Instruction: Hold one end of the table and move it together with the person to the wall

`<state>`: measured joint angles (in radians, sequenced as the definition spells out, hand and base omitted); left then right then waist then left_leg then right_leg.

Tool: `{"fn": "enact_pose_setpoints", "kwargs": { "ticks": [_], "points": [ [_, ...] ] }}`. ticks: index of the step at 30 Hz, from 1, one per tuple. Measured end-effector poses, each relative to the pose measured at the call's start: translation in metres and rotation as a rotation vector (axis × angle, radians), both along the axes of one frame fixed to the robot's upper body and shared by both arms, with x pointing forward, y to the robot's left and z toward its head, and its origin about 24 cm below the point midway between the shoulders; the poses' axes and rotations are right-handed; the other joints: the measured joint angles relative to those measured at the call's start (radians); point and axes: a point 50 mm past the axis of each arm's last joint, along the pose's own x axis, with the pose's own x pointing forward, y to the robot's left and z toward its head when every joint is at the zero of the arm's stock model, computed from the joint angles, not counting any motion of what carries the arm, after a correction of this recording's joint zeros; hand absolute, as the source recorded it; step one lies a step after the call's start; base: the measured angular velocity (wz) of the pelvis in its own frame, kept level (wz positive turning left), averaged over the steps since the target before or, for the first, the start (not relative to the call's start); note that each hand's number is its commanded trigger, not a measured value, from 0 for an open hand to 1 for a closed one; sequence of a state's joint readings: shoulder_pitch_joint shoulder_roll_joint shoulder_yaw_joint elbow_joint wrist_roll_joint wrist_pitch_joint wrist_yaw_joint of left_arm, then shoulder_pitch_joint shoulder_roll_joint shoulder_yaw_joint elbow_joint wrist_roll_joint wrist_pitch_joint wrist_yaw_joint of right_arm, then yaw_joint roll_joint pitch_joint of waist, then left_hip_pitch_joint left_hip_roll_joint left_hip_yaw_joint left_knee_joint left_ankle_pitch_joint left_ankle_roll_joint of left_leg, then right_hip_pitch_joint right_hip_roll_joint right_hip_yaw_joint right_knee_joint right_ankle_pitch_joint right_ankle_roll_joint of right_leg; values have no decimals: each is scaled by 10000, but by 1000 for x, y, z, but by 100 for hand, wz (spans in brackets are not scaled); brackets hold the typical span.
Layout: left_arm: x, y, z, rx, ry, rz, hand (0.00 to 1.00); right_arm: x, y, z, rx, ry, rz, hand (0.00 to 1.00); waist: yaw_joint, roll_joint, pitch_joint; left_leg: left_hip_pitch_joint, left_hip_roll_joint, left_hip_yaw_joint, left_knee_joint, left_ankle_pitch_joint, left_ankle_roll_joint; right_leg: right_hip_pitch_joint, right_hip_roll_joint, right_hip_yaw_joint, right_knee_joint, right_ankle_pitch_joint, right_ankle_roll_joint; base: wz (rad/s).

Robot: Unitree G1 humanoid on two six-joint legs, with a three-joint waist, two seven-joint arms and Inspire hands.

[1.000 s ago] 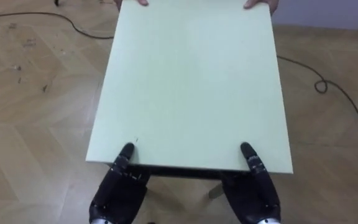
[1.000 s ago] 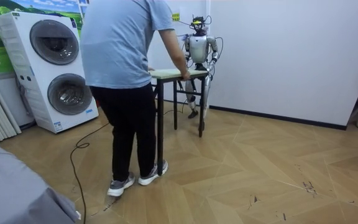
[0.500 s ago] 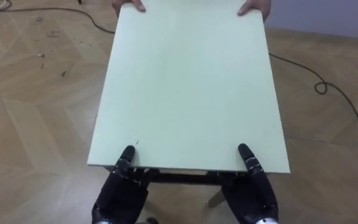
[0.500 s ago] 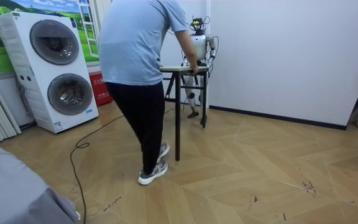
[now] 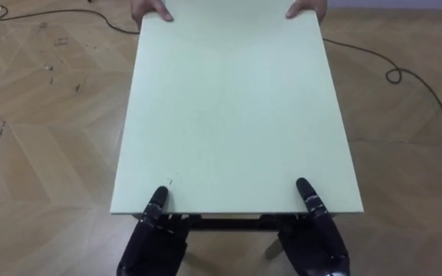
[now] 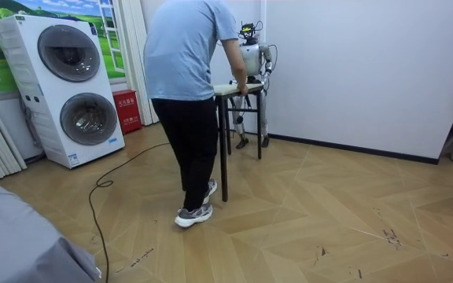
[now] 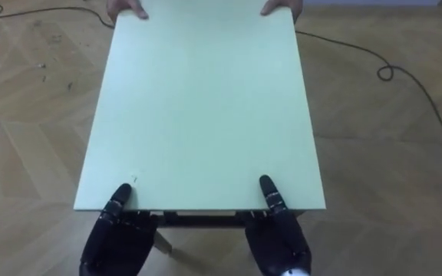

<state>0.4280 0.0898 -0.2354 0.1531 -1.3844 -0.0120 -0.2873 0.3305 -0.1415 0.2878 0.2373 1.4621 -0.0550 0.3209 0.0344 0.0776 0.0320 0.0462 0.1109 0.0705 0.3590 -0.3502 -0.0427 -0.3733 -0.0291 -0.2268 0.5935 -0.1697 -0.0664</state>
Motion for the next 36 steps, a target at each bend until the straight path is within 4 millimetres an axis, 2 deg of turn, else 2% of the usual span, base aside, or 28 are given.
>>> {"fn": "enact_pose_setpoints", "kwargs": {
  "ticks": [1,2,6,7,8,10,12,14,18,19,20,21,22,23,24,25,26,28,30,31,33,36],
  "points": [
    [2,2,3,88,-197,-6,100,2,4,3,94,-182,11,100,22,-190,-47,-266,-102,62,253,-464,-114,-172,113,361,-1158,413,14,5],
    [6,0,4,-15,-270,166,100,7,4,6,-1,-400,12,100,26,22,26,-510,106,31,511,-884,-199,-357,159,25,-1041,507,-164,4],
    [9,-3,4,-63,-179,173,100,9,3,6,-53,-453,-34,100,146,-41,18,-713,12,88,535,-873,-178,-426,40,-367,-1305,747,-343,-9],
    [9,-3,4,-109,-66,228,100,9,2,6,-80,-427,-53,100,209,-43,21,-749,-22,105,553,-860,-155,-353,24,-481,-1494,861,-341,-16],
    [10,-4,4,-89,25,210,100,7,2,5,-70,-326,-105,100,196,-68,14,-790,-57,92,608,-805,-129,-261,-20,-506,-1670,950,-224,-5],
    [9,-5,3,-77,84,186,100,5,1,4,-26,-256,-194,100,201,-135,7,-916,-156,103,752,-753,-77,-245,-86,-488,-1827,1160,-207,2],
    [9,-6,3,-59,177,167,100,5,1,3,10,-189,-201,100,194,-152,11,-1050,-227,190,910,-700,10,-206,-149,-470,-2042,1425,-187,-2],
    [8,-5,2,-14,223,151,100,4,0,2,26,-111,-202,100,143,-274,-14,-1214,-464,283,922,-479,173,-181,-324,-362,-2417,1991,-264,0],
    [8,-5,0,-37,307,134,100,3,-2,1,48,-24,-138,100,-38,-397,-25,-1393,-999,375,910,-166,592,18,-615,-40,-3234,2971,1,-3],
    [8,-5,0,-57,317,149,100,3,-2,1,60,6,-113,100,-30,-451,-36,-1495,-1149,467,891,-36,799,150,-670,44,-3726,3386,287,0],
    [8,-5,-1,-42,325,132,100,2,-3,0,54,38,-88,100,-87,-408,-21,-1615,-1026,772,889,13,1049,163,-791,167,-3631,3479,926,9],
    [9,-6,-2,-15,365,80,100,0,-4,-1,58,112,-133,100,-100,-382,-8,-1613,-944,931,902,46,1086,81,-871,261,-2898,3076,889,39],
    [10,-7,-2,106,393,-91,100,-7,-4,-3,211,286,-324,100,-121,-410,-25,-1585,-762,1204,890,132,1080,76,-1130,276,-1245,1813,894,55],
    [11,-7,-2,268,341,-191,100,-12,-3,-5,452,387,-483,100,-147,-503,-51,-1602,-580,1582,873,225,1005,298,-1372,253,57,786,939,55],
    [12,-7,-1,316,326,-222,100,-14,-2,-6,526,434,-532,100,-145,-528,-58,-1604,-495,1793,864,267,953,484,-1477,243,499,412,1026,32],
    [12,-6,-2,402,320,-264,100,-15,-2,-6,587,483,-558,100,-59,-545,-61,-1603,-470,2028,832,355,905,971,-1618,317,937,-169,1153,-4],
    [12,-4,-2,473,325,-275,100,-15,-1,-7,681,509,-539,100,88,-576,-64,-1619,-504,2157,826,375,912,1429,-1633,369,889,-550,1246,-17],
    [12,-2,-1,530,256,-194,100,-16,3,-7,792,531,-493,100,310,-674,-94,-1664,-589,2192,644,553,865,1844,-1462,314,-190,-695,1330,-29],
    [13,2,1,636,137,-159,100,-15,6,-7,838,521,-419,100,531,-837,-171,-1762,-667,2208,371,752,857,1995,-1341,284,-1130,-647,1319,-25],
    [13,3,1,670,130,-139,100,-15,6,-7,838,522,-368,100,600,-872,-191,-1841,-694,2202,327,808,852,2076,-1222,282,-1581,-550,1238,-14],
    [11,4,0,707,200,-120,100,-17,7,-8,859,631,-347,100,733,-897,-181,-1736,-642,2016,86,927,829,2381,-1008,227,-2222,-227,1206,-7],
    [10,3,-1,704,216,-143,100,-16,7,-7,832,603,-388,100,815,-916,-176,-1753,-497,1978,16,963,792,2628,-792,87,-2870,111,1163,0]
  ]
}}
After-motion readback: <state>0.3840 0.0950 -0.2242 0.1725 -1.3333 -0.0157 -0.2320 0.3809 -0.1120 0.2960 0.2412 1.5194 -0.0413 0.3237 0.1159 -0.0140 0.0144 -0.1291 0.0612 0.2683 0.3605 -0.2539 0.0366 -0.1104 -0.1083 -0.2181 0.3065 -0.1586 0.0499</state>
